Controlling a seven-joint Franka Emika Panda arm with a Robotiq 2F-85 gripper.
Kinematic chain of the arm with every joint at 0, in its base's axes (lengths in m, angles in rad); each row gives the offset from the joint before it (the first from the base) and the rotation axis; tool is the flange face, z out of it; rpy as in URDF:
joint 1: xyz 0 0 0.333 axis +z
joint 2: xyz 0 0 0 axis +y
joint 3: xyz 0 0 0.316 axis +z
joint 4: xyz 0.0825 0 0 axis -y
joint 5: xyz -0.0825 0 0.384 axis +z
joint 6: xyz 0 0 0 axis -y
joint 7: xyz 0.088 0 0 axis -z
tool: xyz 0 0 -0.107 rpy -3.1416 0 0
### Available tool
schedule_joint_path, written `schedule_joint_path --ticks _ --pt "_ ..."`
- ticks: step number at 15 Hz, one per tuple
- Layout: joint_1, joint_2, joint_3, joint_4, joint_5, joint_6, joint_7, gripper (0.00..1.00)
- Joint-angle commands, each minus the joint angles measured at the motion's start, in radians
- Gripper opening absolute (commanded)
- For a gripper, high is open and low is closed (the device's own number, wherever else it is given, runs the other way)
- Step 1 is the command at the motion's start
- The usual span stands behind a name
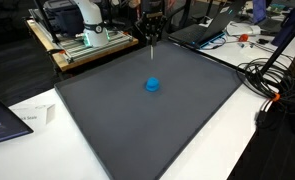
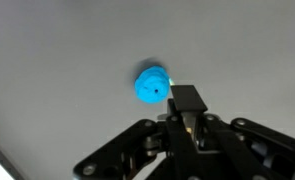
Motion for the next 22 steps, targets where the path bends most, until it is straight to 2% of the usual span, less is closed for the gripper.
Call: schedule_joint_path --ticks 1,11,22 --pt "0.0 0.074 -0.01 0.063 0.014 -0.02 -0.01 0.03" --pt "0.01 0.195 -0.035 0.093 -0.006 0.098 0.045 0.03" --pt "0.046 0.308 -0.059 0.124 -0.032 0.124 0.137 0.03"
